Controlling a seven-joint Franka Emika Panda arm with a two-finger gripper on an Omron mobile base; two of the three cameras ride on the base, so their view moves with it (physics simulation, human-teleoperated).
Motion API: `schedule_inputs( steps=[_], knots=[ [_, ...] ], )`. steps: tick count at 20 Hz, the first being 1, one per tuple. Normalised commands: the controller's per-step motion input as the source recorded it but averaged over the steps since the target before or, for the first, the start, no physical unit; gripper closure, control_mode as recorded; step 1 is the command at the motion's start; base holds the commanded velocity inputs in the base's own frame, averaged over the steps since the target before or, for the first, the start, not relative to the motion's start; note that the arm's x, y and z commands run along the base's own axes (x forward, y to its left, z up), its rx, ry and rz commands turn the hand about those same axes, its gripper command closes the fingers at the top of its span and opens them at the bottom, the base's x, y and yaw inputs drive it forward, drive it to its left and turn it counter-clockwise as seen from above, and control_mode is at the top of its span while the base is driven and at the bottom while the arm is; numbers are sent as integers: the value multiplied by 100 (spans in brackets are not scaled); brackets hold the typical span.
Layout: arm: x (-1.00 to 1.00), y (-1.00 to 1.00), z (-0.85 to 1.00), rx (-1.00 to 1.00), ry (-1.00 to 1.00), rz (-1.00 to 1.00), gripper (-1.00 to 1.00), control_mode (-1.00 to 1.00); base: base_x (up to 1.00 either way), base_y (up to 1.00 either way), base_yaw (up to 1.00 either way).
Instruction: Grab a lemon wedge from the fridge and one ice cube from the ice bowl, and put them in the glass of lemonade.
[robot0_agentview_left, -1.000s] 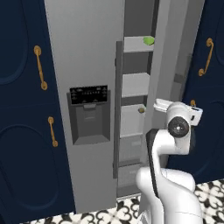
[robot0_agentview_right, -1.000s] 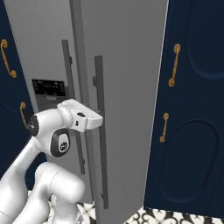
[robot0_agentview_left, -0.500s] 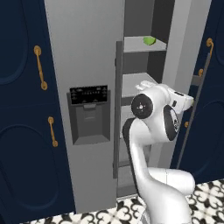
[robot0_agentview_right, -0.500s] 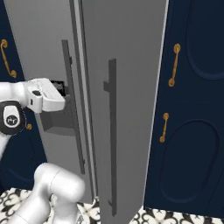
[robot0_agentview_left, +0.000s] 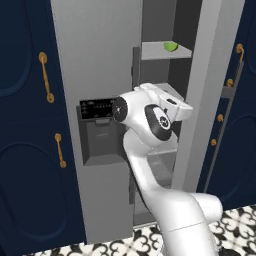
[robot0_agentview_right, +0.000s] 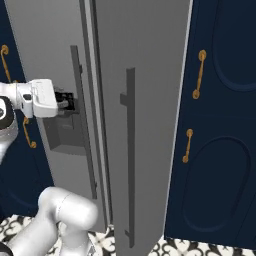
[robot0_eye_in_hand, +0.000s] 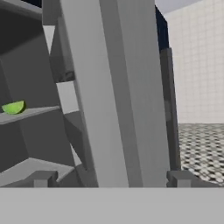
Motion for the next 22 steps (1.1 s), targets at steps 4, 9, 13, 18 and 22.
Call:
schedule_inputs(
  steps=[4, 9, 13, 18, 22],
  knots=[
    [65, -30, 0, 0, 0, -4, -100, -100, 0, 0, 0],
    [76, -29, 0, 0, 0, -6, -100, -100, 0, 0, 0],
    [68, -34, 0, 0, 0, -7, -100, -100, 0, 0, 0],
    [37, -51, -1, 0, 0, -14, -100, -100, 0, 0, 0],
    [8, -66, 0, 0, 0, -19, -100, -100, 0, 0, 0]
  ],
)
